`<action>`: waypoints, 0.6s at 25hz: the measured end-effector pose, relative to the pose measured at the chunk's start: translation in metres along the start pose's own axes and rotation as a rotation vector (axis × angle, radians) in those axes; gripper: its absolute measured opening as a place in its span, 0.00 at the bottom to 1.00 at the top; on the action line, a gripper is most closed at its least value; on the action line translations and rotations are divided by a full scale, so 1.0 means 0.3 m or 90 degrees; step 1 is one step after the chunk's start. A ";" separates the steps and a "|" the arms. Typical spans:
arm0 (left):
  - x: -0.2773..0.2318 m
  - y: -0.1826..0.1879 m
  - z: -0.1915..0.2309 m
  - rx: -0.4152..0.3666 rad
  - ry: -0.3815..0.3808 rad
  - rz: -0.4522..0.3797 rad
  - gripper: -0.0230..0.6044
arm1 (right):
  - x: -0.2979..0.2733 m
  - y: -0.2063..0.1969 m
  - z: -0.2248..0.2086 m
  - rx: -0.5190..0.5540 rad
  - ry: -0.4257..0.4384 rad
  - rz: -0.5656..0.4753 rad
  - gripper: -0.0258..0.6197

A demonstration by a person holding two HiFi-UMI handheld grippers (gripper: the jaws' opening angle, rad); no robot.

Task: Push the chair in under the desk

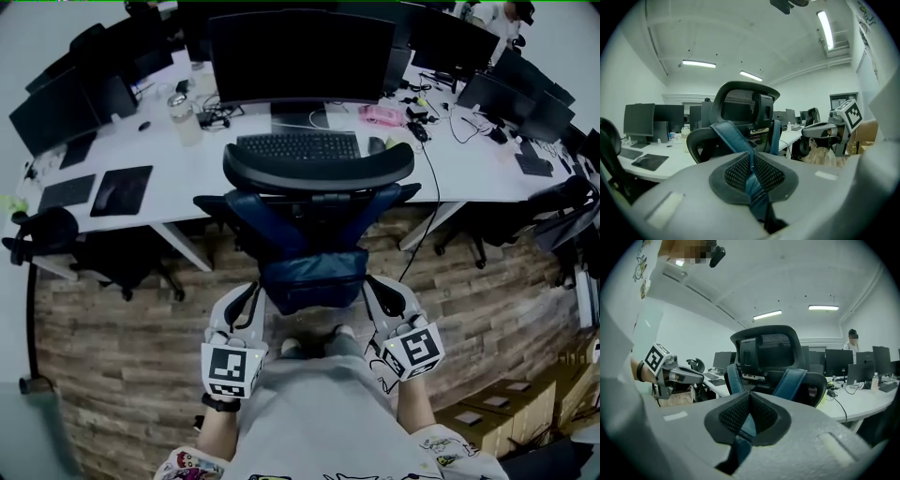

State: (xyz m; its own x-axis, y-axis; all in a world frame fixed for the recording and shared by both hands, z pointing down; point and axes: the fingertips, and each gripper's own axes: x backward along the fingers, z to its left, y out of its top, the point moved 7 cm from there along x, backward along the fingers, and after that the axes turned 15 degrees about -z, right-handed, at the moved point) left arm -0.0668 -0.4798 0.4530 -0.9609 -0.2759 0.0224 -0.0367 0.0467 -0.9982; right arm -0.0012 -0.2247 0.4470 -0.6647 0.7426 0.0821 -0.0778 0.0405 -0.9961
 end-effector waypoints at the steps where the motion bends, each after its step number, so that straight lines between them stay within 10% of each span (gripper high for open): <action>1: 0.004 -0.004 -0.004 0.006 -0.003 0.000 0.07 | 0.005 -0.003 0.006 -0.010 -0.002 -0.003 0.04; 15: 0.021 -0.030 -0.042 0.066 -0.040 0.015 0.05 | 0.023 -0.026 0.017 -0.046 -0.017 0.006 0.04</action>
State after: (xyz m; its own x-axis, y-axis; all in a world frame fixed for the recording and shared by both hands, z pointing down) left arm -0.0759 -0.4699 0.4627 -0.9420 -0.3356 -0.0012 0.0172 -0.0448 -0.9988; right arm -0.0090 -0.2234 0.4556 -0.6847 0.7252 0.0720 -0.0180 0.0819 -0.9965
